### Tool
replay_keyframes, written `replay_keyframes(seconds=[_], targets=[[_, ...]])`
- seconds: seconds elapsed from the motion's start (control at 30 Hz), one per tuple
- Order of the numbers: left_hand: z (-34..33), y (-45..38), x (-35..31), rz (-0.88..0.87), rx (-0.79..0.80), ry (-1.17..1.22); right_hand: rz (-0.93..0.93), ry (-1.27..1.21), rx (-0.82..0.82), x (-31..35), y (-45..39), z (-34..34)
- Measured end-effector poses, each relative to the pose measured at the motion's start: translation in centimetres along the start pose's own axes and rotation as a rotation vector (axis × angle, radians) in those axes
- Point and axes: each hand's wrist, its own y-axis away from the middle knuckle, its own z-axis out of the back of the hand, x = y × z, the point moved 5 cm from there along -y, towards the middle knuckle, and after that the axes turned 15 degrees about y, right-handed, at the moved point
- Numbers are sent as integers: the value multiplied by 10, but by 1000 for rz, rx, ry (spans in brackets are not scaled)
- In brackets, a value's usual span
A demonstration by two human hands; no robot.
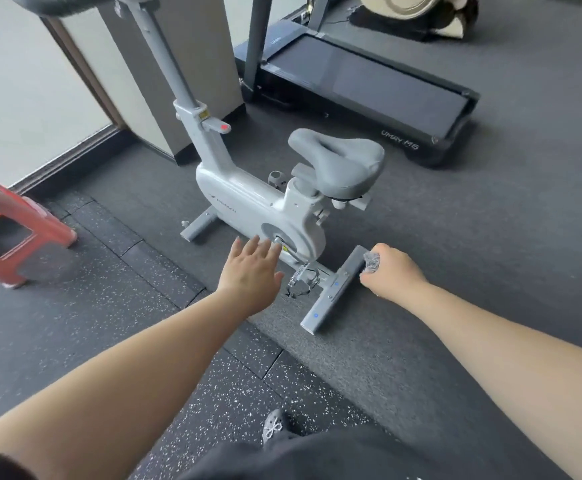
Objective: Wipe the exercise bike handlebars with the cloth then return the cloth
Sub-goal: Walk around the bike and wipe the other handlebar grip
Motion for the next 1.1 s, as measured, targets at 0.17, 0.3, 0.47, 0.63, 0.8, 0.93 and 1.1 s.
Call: replay_keyframes(seconds=[0.17,0.3,0.47,0.63,0.8,0.93,1.1], targets=[[-17,-17,-98,-79,-6,3,-73,-66,-13,-101,25,21],[-30,-34,-189,-140,-8,19,-114,-80,32,-182,38,32],[-32,-60,-282,-207,-74,10,-178,-96,14,-265,46,53],[-27,-85,-338,-230,-98,11,-230,-112,-22,-325,41,71],[-28,-127,-363,-248,-92,-32,-238,-86,-35,-358,15,84],[-26,-178,-373,-262,-97,-42,-206,-40,-68,-375,-27,95],[-17,-260,-383,-262,-121,-45,-166,28,-125,-389,-97,125]])
